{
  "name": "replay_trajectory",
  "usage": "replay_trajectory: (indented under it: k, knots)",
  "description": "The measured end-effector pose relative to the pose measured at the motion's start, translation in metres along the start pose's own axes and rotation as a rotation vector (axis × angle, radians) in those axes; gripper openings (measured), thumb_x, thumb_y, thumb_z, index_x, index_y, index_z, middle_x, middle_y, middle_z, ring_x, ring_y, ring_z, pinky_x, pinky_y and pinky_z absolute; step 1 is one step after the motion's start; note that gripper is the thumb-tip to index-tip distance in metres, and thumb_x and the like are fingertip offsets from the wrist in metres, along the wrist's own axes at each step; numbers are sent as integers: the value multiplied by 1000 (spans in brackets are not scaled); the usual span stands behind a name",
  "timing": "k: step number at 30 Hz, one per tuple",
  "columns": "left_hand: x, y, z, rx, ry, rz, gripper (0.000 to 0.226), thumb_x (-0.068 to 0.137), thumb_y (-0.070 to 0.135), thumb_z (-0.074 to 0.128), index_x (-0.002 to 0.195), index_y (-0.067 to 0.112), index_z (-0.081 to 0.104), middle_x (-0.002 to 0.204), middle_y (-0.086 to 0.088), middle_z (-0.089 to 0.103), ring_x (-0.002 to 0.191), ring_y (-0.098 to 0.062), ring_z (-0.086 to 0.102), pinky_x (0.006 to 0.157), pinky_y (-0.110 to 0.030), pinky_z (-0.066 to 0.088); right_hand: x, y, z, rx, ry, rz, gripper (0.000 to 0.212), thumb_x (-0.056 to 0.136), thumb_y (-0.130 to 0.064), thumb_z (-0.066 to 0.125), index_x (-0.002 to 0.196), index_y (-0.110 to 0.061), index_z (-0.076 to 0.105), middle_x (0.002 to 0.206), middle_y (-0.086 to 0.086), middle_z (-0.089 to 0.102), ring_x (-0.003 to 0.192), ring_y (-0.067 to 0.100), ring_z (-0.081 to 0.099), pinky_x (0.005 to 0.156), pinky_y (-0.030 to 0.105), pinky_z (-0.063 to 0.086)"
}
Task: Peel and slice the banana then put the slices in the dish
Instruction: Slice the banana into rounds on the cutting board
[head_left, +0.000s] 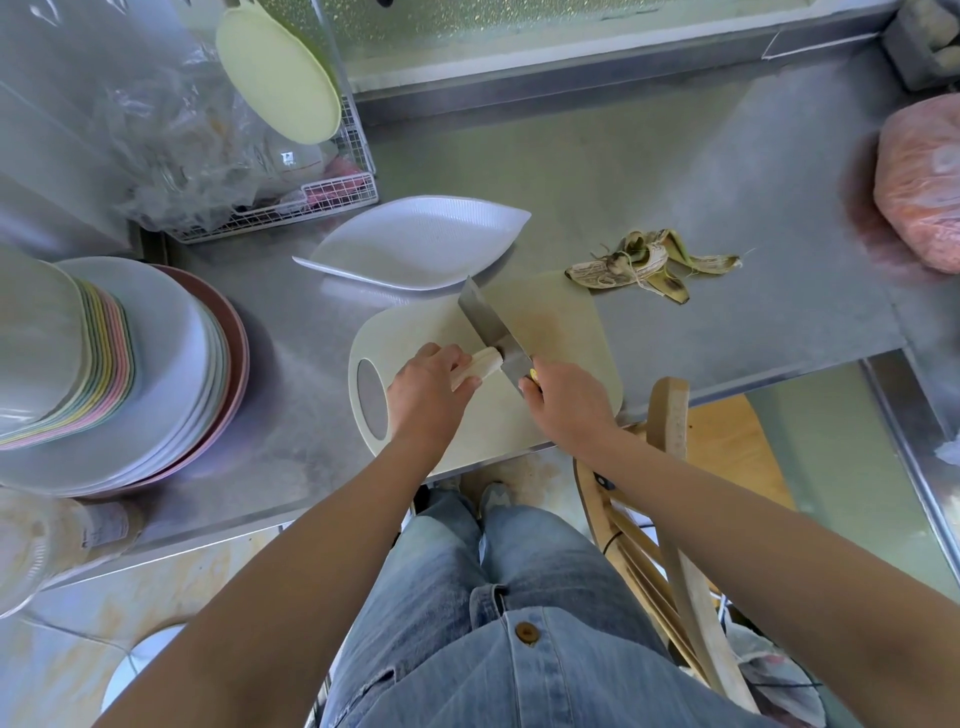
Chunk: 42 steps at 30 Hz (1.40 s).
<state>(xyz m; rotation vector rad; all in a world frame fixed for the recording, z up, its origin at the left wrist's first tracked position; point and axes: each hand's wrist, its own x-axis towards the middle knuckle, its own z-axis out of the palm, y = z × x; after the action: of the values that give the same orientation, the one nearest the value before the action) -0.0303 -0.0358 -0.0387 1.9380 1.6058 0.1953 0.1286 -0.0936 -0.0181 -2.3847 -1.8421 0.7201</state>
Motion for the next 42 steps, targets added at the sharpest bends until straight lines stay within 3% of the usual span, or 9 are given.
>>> replay_trajectory:
  k: [4,14,20,24,31,35,42]
  knots:
    - [-4,-3,-3,-9,-5,5,28,85,39,67,111,28,67,105,8,61,86,-18,61,70,-31,50,0,2,-10,-2,44,-33,25,99,-30,41,92,-10,55,73,0,50,70,19,53,59,30,35]
    - [-4,-2,-3,-2,-10,-4,27,87,36,66,112,25,66,108,5,62,87,-20,61,69,-28,45,-3,0,-22,17,33,-93,26,99,-27,42,97,-5,55,84,10,61,76,25,57,62,31,37]
    - [-3,-3,-1,-1,-14,-13,26,87,35,66,111,26,66,108,5,62,87,-21,61,69,-30,47,0,-1,-15,14,19,-77,26,100,-26,40,97,-5,55,79,6,54,79,26,58,62,30,35]
    - [-4,-2,-1,-7,-16,-22,25,86,35,67,110,27,66,108,6,61,88,-20,61,71,-31,48,4,-1,-6,1,11,-70,27,100,-27,39,101,-5,56,88,10,62,82,25,60,66,32,42]
    - [-4,-2,-3,3,-11,-15,25,87,34,66,110,26,66,107,5,61,86,-20,60,68,-29,45,6,0,-2,-14,-10,-68,28,100,-28,39,99,-6,55,83,8,60,77,23,59,65,34,45]
    - [-4,-1,-3,-7,-10,-4,24,87,34,66,109,26,66,105,5,61,86,-21,60,70,-31,48,5,2,-15,18,42,-94,25,100,-25,40,94,-4,54,73,3,47,67,19,46,60,30,31]
    - [-3,-1,-4,-2,-5,8,22,87,34,66,108,26,66,104,5,62,86,-21,60,71,-30,46,2,5,-21,28,53,-121,23,99,-24,42,94,-4,54,74,3,48,68,19,45,61,30,32]
